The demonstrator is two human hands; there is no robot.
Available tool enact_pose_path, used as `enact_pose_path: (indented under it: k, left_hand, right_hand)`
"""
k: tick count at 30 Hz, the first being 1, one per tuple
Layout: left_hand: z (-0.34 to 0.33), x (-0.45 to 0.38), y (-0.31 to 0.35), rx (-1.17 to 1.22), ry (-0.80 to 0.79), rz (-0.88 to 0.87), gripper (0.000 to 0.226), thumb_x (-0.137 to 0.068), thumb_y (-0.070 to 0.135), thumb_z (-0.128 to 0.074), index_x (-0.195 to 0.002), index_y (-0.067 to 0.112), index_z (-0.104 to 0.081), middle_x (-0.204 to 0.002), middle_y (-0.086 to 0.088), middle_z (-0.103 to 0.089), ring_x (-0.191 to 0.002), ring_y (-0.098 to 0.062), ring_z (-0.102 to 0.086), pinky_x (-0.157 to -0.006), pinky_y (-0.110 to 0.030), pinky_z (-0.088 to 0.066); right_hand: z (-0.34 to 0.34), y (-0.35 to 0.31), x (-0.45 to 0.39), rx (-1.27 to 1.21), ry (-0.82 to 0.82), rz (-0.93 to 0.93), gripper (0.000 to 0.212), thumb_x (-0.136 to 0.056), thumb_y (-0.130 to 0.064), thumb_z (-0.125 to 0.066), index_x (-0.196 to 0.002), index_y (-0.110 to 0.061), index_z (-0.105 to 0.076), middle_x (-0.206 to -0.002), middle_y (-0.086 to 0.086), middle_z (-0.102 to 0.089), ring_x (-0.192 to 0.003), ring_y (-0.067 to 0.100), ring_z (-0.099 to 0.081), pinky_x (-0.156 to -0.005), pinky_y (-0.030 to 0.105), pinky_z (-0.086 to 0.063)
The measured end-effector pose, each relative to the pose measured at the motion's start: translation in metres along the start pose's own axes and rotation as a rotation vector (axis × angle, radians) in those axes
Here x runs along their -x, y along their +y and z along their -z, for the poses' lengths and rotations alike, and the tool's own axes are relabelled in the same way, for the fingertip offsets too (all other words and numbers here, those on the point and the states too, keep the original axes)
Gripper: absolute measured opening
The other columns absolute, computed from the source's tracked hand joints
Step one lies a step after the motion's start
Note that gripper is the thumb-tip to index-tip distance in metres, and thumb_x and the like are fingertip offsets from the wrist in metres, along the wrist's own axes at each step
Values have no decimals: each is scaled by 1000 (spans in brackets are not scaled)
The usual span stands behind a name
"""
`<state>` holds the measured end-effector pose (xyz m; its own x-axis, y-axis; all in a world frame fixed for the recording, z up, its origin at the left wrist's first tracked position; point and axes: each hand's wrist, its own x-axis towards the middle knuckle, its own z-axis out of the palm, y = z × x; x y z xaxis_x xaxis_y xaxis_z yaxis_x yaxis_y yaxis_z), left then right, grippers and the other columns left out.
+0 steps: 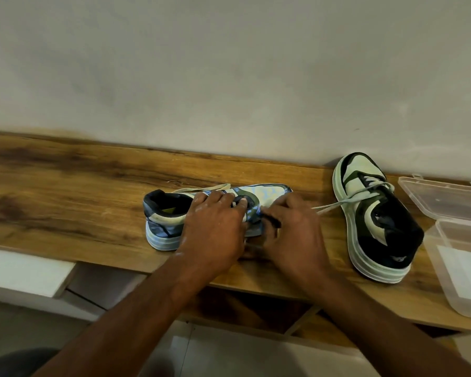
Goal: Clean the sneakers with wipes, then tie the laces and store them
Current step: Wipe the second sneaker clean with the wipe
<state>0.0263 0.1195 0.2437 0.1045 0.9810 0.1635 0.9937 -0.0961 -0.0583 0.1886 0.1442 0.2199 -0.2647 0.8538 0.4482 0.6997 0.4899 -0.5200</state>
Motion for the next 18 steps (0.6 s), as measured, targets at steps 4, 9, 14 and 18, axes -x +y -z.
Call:
enact_pose_path:
  k: [4,9,14,18]
  left_hand:
    - [1,0,-1,1,-5,2,55,-103,49,-45,-153,27,-46,-150,-1,-55,-139,-25,-45,-113,-45,-31]
    - [0,1,-1,3,1,-3,55,-104,51,-41,-154,28,-44,-152,0,-52,-140,-23,-43,-113,-44,-30]
    - [1,1,0,9,-26,8,58,-102,48,-44,-156,27,-42,-153,-1,-51,-142,-24,-41,-115,-45,-28]
    - [3,1,0,10,-31,3,61,-101,47,-45,-158,28,-38,-155,0,-49,-144,-23,-38,-117,-45,-26]
  right_hand:
    - [6,5,-8,4,8,29,13,-82,-6,-80,-91,-15,-81,-91,-2,-58,-76,6,-52,-66,12,-39]
    - [20,19,-22,-79,102,-118,19,-77,-1,-81,-90,-15,-81,-92,-4,-60,-80,10,-61,-70,28,-58]
    - [5,-5,-6,11,8,-19,30,-74,7,-77,-95,-15,-80,-96,-3,-63,-81,6,-57,-72,2,-35]
    - [6,-12,-5,-17,-9,64,33,-79,2,-79,-105,-18,-78,-99,-1,-73,-85,11,-66,-79,19,-53]
